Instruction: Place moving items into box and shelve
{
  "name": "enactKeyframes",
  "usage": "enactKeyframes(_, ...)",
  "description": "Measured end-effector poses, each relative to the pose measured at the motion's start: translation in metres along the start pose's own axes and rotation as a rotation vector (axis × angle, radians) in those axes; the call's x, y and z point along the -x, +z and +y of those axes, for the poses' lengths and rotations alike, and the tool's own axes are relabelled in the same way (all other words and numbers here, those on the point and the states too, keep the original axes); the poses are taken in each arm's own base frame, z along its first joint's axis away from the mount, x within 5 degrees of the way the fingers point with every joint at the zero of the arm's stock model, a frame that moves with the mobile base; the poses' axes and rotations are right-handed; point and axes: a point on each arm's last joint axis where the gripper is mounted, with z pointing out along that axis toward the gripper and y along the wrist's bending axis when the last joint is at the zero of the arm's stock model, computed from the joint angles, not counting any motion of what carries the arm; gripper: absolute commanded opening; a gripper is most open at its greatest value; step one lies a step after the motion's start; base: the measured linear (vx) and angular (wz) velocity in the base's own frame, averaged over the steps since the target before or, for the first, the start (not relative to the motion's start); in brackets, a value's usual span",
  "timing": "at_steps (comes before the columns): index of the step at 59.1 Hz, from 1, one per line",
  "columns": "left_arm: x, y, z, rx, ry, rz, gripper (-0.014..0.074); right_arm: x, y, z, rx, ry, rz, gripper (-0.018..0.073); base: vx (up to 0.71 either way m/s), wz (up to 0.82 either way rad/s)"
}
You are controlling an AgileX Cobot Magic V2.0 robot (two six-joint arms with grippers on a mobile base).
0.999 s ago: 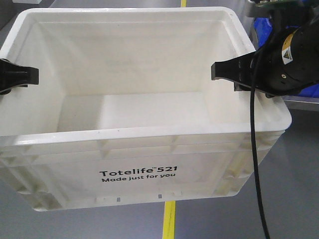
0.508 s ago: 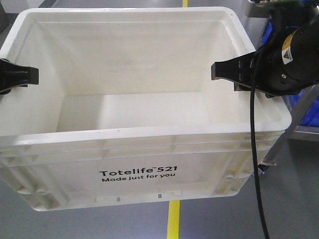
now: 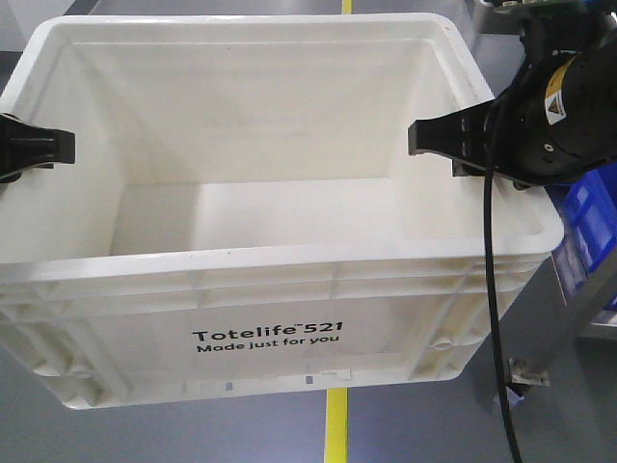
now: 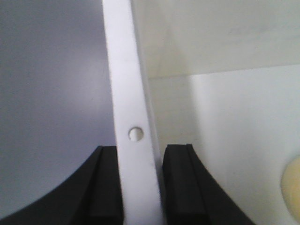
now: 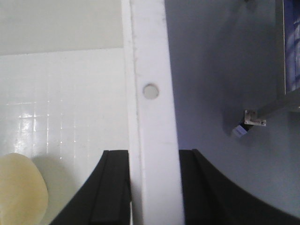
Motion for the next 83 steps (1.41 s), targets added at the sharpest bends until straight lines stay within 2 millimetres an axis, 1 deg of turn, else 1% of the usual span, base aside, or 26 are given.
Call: enactKeyframes(83,0.0,0.0,0.0,0.0,0.001,0.0,0.0169,0.0,0.0,0.0,0.0,0.0,0.0,0.011,0.42,-0.05)
